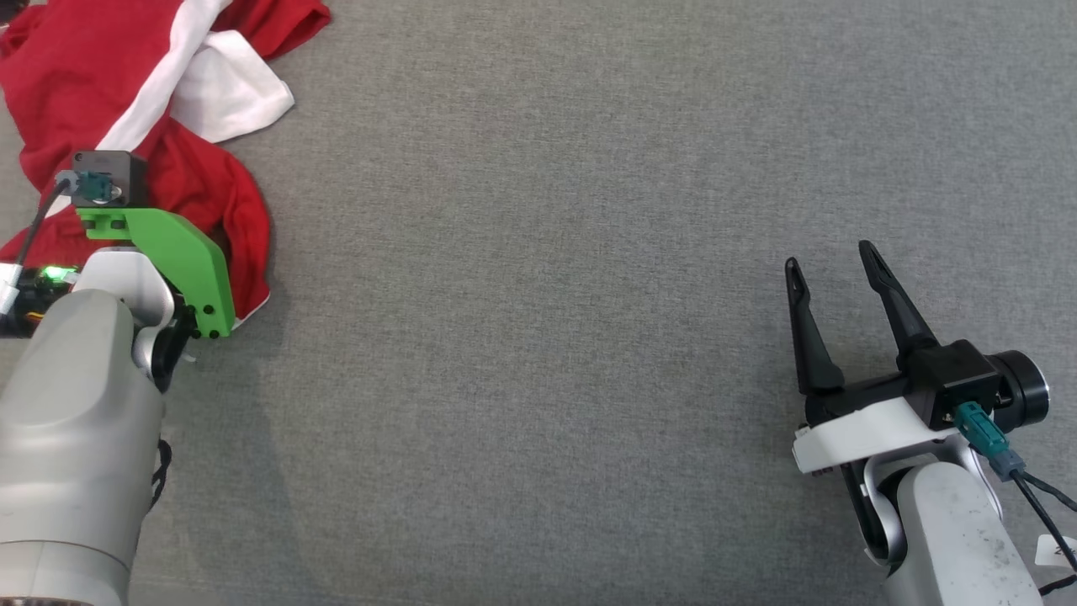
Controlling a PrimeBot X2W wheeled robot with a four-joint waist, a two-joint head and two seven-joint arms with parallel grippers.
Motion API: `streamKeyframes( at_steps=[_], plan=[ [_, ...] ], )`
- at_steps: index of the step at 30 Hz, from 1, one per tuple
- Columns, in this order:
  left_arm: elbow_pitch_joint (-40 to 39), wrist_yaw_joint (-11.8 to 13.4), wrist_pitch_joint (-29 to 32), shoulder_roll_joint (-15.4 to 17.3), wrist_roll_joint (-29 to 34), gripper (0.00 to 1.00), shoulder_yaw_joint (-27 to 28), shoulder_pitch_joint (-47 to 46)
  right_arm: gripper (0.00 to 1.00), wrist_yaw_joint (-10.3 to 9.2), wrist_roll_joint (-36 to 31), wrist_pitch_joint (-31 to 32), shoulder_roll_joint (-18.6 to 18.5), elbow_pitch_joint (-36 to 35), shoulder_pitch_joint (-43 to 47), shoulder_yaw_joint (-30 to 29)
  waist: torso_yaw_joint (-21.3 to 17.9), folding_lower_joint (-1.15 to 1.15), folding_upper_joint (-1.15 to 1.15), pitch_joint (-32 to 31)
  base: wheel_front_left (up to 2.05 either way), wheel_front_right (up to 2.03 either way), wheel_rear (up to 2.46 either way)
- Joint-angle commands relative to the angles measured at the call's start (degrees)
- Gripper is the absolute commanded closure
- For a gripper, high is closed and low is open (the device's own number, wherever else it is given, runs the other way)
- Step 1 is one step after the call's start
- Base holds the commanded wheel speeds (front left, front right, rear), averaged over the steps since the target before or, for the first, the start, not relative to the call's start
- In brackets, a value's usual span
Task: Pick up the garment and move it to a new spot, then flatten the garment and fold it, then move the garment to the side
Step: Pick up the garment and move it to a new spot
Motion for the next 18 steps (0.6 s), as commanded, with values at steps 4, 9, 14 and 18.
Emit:
streamKeyframes(
  at_steps=[4, 9, 14, 18],
  plan=[
    [2.41, 0.01, 1.46, 1.95, -1.19, 1.0, -1.34, -0.34, 0.0, -0.06, 0.9, -0.2, -0.17, 0.22, -1.1, 0.12, -1.73, -0.01, 0.0, 0.99, 0.0, 0.0, 0.0],
    [2.08, 0.01, -0.64, 3.52, -1.06, 1.0, -2.62, -1.43, 0.0, -0.06, 1.54, -0.2, -0.17, 0.86, -0.92, -0.52, -1.75, -0.01, 0.0, -0.63, 0.0, 0.0, 0.0],
    [-0.44, 0.08, -5.27, 4.87, 1.27, 1.0, -4.24, -3.98, 0.0, -0.06, 2.98, -0.2, -0.18, 1.58, 0.24, -1.0, -1.45, -0.01, 0.0, -4.14, 0.0, 0.0, 0.0],
    [-3.51, 0.05, -6.38, 5.26, 2.71, 1.0, -6.97, -5.57, 0.0, -0.06, 4.58, -0.2, -0.16, 2.32, 1.31, -0.98, -1.64, -0.01, 0.0, -7.95, 0.0, 0.0, 0.0]
  ],
)
